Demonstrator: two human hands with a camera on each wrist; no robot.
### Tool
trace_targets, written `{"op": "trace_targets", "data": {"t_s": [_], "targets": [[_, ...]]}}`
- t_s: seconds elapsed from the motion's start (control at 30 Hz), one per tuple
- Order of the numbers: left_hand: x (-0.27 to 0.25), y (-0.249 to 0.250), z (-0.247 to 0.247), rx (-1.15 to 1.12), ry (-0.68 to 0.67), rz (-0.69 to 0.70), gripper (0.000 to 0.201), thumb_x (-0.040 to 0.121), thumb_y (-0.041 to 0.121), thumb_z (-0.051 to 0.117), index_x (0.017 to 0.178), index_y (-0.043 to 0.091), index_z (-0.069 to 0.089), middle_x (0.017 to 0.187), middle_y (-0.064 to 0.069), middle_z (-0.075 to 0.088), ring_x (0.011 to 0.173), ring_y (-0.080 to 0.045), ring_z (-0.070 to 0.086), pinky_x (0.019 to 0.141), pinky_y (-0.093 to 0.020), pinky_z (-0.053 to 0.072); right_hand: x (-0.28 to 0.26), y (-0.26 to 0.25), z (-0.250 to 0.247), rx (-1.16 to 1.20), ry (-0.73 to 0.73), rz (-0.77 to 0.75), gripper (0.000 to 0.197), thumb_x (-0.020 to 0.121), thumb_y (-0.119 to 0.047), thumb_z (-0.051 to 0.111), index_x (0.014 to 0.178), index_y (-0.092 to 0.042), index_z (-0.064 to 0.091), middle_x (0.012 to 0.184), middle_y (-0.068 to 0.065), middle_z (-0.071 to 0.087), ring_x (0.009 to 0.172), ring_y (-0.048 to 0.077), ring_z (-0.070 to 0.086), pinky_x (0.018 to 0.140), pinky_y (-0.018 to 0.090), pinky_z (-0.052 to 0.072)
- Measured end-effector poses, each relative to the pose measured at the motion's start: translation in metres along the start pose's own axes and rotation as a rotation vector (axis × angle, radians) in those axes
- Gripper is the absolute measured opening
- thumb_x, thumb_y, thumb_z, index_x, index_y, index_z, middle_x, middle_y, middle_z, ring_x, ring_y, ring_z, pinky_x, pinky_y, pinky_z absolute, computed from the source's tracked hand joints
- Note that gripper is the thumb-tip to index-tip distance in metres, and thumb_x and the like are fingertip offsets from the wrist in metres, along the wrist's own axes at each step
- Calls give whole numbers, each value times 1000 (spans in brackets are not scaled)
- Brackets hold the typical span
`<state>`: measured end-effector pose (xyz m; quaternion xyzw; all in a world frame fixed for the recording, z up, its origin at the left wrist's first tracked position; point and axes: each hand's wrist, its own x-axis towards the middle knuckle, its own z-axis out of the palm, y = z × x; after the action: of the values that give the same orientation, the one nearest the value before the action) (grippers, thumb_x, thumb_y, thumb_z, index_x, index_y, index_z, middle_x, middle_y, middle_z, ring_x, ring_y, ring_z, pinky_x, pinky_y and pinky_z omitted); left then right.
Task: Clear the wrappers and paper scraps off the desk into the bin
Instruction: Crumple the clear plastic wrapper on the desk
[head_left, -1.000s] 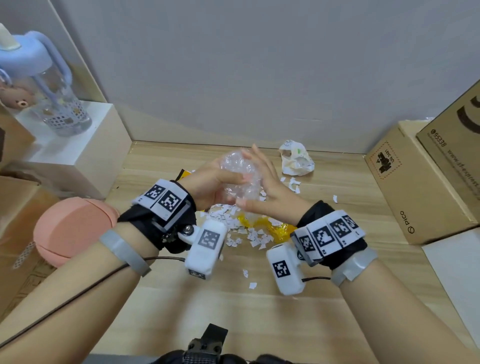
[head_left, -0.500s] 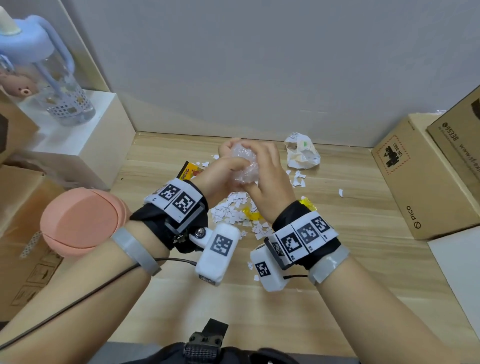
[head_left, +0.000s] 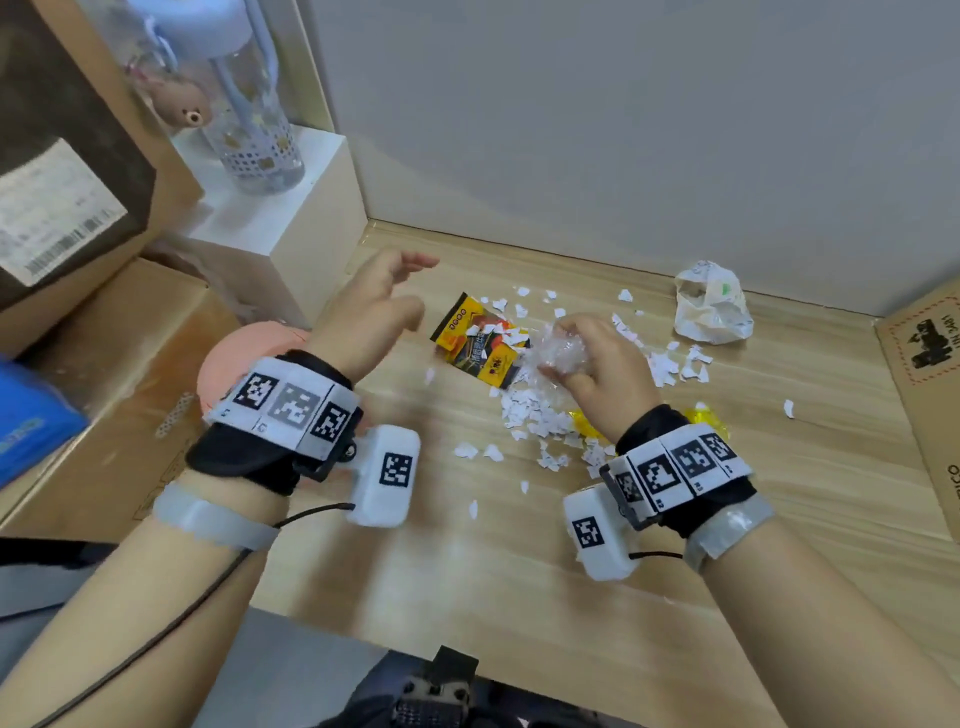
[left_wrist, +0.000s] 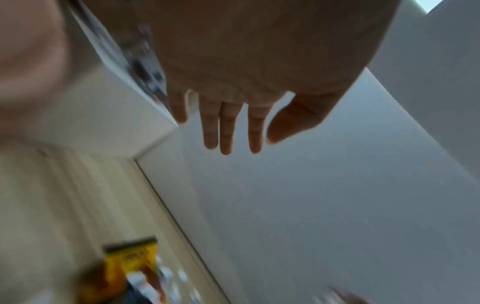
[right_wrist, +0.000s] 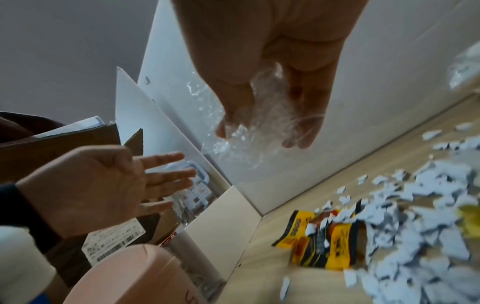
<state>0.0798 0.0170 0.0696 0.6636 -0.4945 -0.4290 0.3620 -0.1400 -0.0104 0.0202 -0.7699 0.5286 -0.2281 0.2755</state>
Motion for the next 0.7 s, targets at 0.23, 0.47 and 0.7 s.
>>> {"op": "trace_targets", "data": {"t_s": [0.23,0.47,0.7], "targets": [[-15,-58,-75,331,129,-250,53,50,32,44,99,47,53,127,0,56,122,-25,48,109,-52,28,7,-17,47,140,-107,28,28,83,-20,63,108,-13,51,105,-5,48,92,13,44,68,23,28],[-14,-64,-71,189,174,-203,44,78,9,60,120,20,53,115,1,53,101,-16,48,84,-25,34,16,-43,72,537,-104,110,29,78,-32,60,99,-39,41,103,-22,45,85,12,52,75,27,47],[-2,-68,-50,7,192,-154,55,74,7,71,123,20,47,119,4,50,109,-12,47,93,-24,35,23,-71,88,849,-98,170,48,67,-18,53,98,-45,28,124,18,36,75,21,50,50,25,48]]}}
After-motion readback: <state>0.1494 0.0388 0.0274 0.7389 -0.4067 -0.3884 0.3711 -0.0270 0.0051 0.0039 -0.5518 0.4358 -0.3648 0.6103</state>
